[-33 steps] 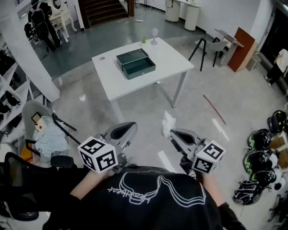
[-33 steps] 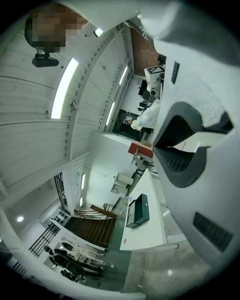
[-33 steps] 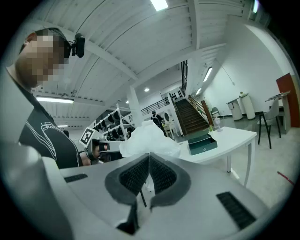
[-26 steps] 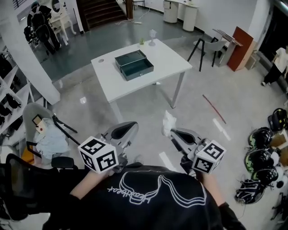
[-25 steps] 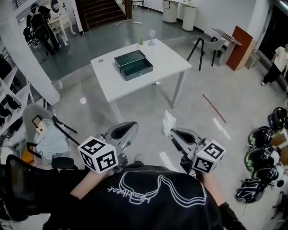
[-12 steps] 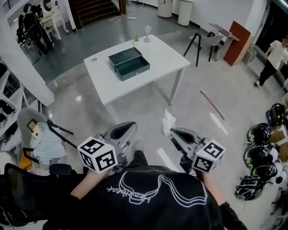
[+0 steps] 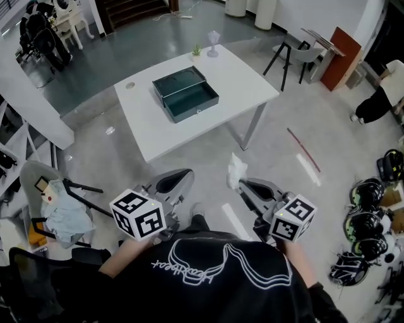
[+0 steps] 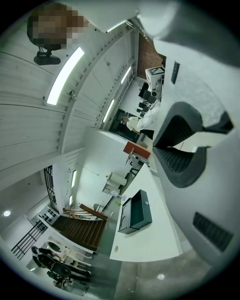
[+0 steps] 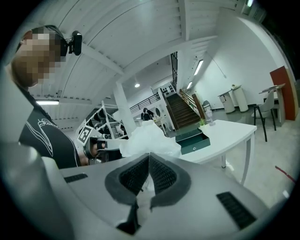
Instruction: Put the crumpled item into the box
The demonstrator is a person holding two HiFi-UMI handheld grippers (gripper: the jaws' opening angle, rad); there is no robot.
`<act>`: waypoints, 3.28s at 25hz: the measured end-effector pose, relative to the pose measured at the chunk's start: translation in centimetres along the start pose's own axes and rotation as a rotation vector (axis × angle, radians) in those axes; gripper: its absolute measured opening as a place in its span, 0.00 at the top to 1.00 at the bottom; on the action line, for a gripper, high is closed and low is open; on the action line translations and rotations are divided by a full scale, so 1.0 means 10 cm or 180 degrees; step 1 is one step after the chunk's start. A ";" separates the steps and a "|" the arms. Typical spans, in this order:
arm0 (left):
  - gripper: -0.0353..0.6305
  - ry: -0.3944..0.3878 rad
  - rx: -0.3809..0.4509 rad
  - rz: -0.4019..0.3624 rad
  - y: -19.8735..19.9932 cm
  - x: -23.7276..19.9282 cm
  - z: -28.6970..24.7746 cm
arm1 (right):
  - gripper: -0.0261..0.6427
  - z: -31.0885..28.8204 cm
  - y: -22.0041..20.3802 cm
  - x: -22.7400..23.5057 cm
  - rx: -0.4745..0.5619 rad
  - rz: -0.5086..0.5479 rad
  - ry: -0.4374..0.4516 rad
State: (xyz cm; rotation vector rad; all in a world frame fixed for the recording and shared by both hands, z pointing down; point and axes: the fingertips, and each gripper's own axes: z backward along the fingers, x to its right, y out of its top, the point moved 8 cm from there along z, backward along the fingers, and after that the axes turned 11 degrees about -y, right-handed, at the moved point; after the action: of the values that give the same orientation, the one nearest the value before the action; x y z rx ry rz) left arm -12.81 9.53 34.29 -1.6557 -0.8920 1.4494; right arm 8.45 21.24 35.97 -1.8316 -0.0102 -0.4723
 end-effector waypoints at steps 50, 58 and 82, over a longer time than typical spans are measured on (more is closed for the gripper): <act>0.94 0.1189 0.0419 0.0429 1.44 -2.91 -0.81 | 0.95 -3.78 1.26 1.84 -0.1334 0.1273 0.0880; 0.94 0.1668 0.0511 0.0503 1.31 -3.05 -0.70 | 0.95 -4.22 1.08 1.91 -0.1746 0.1980 0.1317; 0.94 0.2509 0.1205 0.0871 0.83 -3.09 -0.60 | 0.95 -4.94 0.24 2.05 -0.2487 0.3463 0.1728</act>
State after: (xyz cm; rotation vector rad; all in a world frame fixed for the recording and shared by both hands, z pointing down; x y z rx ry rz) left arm -10.26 -22.03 42.00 -1.8598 0.0452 0.9017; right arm 12.35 -29.74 51.93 -2.0316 1.6398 -0.1548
